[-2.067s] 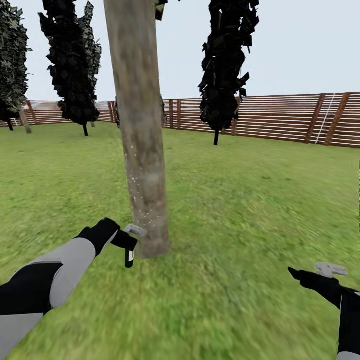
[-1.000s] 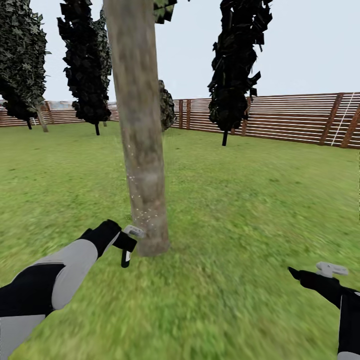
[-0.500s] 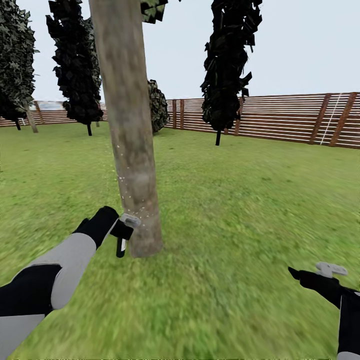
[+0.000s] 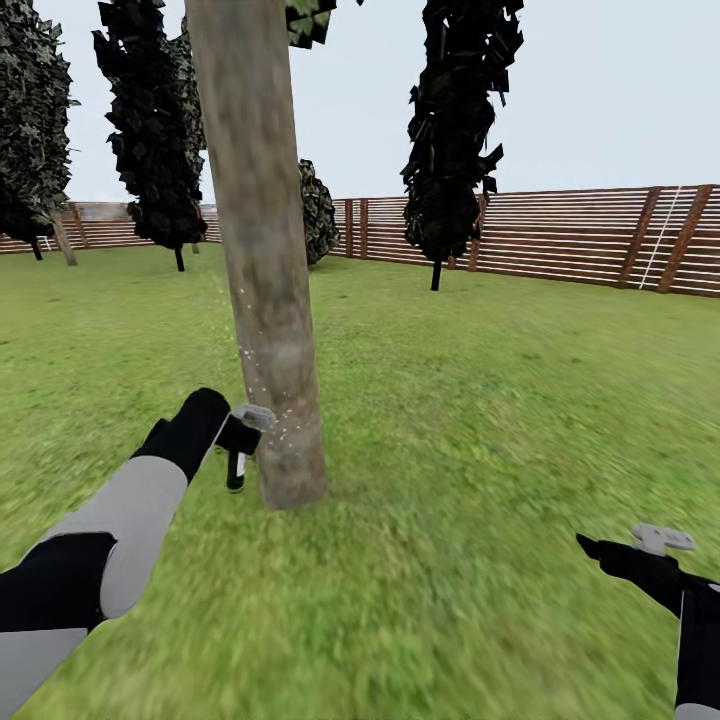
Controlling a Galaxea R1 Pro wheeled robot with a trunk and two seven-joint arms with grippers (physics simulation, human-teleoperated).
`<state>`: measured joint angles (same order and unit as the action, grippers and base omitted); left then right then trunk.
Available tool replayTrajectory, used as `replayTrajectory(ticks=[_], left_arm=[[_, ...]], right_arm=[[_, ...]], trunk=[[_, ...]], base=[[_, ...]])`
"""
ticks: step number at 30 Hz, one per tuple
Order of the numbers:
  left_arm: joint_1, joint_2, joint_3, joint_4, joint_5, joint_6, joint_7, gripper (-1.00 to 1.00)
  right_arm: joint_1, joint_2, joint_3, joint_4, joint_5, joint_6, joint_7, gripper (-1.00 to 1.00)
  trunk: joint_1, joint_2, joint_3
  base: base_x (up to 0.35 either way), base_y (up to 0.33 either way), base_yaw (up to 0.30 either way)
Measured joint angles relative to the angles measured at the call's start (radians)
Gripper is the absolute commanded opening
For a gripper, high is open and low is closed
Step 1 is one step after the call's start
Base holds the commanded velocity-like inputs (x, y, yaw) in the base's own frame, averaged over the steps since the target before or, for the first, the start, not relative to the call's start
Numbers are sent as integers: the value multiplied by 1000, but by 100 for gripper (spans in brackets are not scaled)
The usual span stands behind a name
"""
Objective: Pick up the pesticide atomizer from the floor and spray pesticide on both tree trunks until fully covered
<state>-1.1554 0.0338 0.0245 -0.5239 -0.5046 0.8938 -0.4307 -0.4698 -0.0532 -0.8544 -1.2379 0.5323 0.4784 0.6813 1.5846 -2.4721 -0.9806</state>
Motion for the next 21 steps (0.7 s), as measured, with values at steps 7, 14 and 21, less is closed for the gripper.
replayTrajectory(ticks=[7,14,21], left_arm=[[-6,0,0,-74,3,79,-2,-100],[-11,1,0,-123,3,89,-3,-100],[-75,1,0,-140,4,93,-4,-100]], right_arm=[[0,0,0,0,0,0,0,100],[0,0,0,0,0,0,0,100],[0,-1,0,0,0,0,0,100]], trunk=[[0,0,0],[0,0,0],[0,0,0]], base=[[0,0,0],[0,0,0],[0,0,0]])
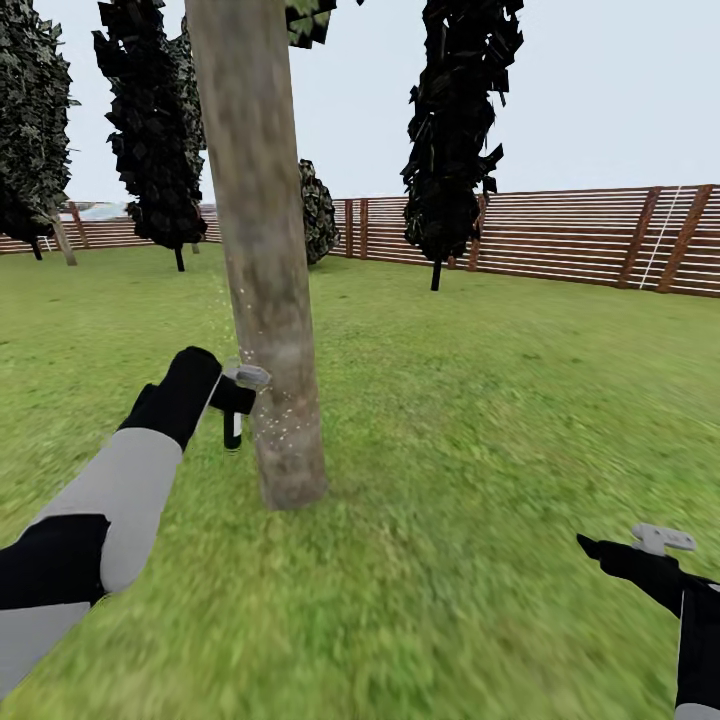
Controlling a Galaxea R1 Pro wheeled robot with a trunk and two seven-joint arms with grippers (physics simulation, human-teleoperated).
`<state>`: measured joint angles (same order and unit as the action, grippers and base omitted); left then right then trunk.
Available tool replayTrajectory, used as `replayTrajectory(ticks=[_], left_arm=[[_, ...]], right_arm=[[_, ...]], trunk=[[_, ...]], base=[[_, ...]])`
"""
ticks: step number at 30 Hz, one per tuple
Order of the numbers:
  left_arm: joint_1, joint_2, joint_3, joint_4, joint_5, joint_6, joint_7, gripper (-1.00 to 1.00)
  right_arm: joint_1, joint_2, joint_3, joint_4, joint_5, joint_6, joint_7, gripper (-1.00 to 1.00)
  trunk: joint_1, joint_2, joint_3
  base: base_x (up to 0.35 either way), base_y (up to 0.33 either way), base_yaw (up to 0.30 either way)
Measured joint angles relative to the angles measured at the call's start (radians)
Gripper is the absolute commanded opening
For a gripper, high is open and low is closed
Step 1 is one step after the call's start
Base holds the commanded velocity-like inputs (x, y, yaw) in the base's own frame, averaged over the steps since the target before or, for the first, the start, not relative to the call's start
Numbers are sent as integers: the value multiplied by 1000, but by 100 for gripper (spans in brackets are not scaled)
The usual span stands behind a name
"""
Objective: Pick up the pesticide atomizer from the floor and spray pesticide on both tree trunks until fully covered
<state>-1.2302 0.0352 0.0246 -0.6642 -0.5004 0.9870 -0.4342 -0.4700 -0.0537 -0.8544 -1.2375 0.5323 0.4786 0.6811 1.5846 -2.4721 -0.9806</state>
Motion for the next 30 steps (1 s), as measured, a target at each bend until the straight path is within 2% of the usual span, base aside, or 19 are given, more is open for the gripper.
replayTrajectory(ticks=[10,15,30], left_arm=[[-102,-1,0,0,1,4,-3,-100],[-151,-1,0,0,-1,4,-34,-100],[-297,0,0,1,-1,11,-38,-100]], right_arm=[[0,0,0,1,0,0,0,100],[0,0,0,1,0,0,0,100],[0,0,-1,1,0,0,0,100]], trunk=[[0,0,0],[0,0,0],[0,0,0]], base=[[0,0,0],[0,0,0],[0,0,0]])
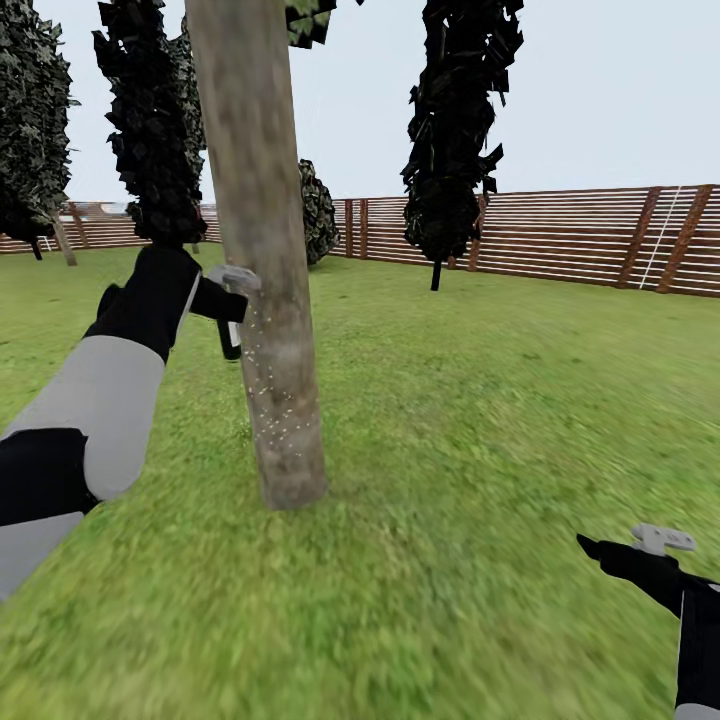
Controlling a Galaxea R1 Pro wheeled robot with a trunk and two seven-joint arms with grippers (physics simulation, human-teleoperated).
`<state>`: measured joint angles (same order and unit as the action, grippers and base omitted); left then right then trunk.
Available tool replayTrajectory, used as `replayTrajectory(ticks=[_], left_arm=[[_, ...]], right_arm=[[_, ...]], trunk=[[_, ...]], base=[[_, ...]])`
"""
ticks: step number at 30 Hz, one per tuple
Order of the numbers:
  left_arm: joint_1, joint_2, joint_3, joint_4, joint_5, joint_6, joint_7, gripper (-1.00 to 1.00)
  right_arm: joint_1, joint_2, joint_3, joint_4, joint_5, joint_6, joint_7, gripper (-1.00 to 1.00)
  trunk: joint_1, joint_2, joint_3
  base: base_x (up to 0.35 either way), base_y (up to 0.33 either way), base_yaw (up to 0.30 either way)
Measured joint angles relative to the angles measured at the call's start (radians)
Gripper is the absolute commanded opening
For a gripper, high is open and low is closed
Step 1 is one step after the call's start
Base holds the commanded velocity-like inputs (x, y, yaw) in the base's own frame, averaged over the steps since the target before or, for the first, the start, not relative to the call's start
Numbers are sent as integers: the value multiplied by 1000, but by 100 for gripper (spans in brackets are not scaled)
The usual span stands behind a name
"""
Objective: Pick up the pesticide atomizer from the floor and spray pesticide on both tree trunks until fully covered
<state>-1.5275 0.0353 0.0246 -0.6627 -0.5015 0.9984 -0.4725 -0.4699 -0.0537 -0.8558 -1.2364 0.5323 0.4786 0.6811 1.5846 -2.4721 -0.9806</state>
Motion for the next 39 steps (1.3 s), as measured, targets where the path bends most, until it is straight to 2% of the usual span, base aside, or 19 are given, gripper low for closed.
replayTrajectory(ticks=[4,12,17,26,39], left_arm=[[-29,0,0,1,0,2,0,-100],[-34,-1,-1,9,-1,3,0,-100],[-34,-1,-2,65,-1,4,0,-100],[-34,-1,-2,89,-1,3,0,-100],[-34,-2,-2,89,-1,3,0,-100]], right_arm=[[0,0,0,0,0,0,0,100],[0,0,0,0,0,0,0,100],[0,0,0,-1,0,0,0,100],[0,0,0,-1,0,0,0,100],[0,1,0,-1,0,0,-1,100]], trunk=[[0,0,0],[0,0,0],[0,0,0],[0,0,0],[0,0,0]], base=[[0,0,0],[0,0,11],[0,-19,219],[0,-291,42],[0,-312,250]])
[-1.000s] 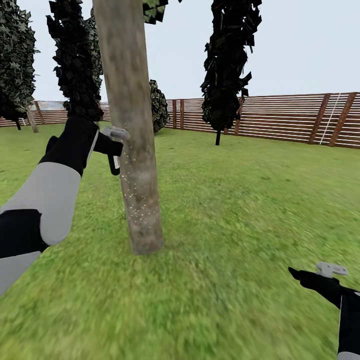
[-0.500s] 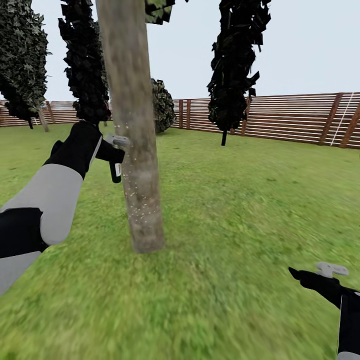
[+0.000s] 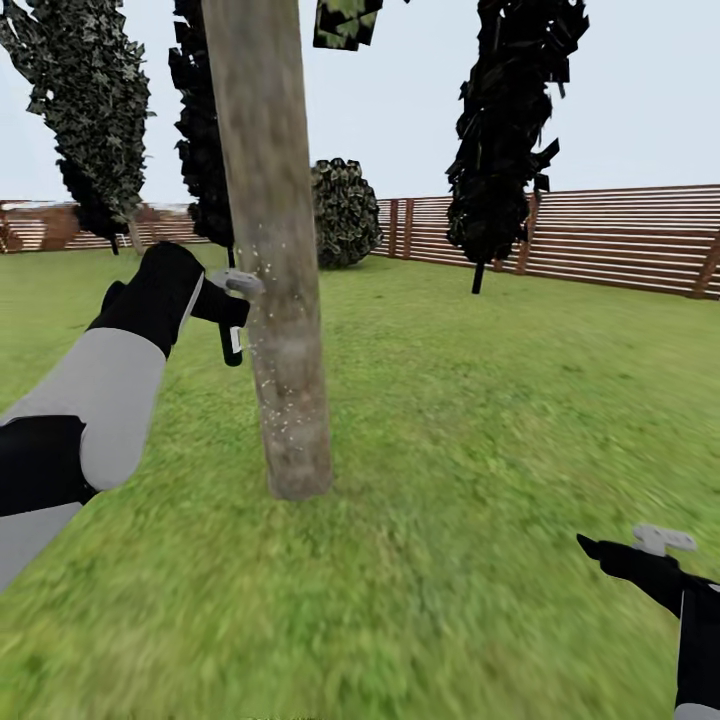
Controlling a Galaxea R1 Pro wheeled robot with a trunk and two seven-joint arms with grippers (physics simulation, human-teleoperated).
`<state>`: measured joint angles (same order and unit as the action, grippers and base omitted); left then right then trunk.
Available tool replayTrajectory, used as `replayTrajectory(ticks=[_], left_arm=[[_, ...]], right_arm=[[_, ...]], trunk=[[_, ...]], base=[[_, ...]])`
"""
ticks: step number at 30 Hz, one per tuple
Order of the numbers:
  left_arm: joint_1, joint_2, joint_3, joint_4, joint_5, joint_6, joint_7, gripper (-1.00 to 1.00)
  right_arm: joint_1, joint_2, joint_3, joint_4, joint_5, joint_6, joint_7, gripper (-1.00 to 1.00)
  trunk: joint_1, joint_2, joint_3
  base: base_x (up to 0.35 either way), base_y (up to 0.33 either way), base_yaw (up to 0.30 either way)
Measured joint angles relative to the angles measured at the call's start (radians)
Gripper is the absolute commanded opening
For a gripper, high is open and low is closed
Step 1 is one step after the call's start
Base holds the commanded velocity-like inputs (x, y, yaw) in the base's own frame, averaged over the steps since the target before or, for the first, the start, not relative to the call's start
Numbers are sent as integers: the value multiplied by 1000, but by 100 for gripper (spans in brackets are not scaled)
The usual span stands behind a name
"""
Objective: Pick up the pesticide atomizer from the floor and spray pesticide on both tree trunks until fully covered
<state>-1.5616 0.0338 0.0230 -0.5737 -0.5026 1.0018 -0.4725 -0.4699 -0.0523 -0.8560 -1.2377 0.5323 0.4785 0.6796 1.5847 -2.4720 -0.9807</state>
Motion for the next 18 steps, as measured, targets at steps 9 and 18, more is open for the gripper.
replayTrajectory(ticks=[9,18], left_arm=[[0,-1,0,0,0,0,0,-100],[0,-1,0,0,0,0,0,-100]], right_arm=[[0,-1,0,0,0,0,1,100],[0,-1,0,1,0,0,1,100]], trunk=[[0,0,0],[0,0,0]], base=[[0,-316,152],[0,-318,2]])
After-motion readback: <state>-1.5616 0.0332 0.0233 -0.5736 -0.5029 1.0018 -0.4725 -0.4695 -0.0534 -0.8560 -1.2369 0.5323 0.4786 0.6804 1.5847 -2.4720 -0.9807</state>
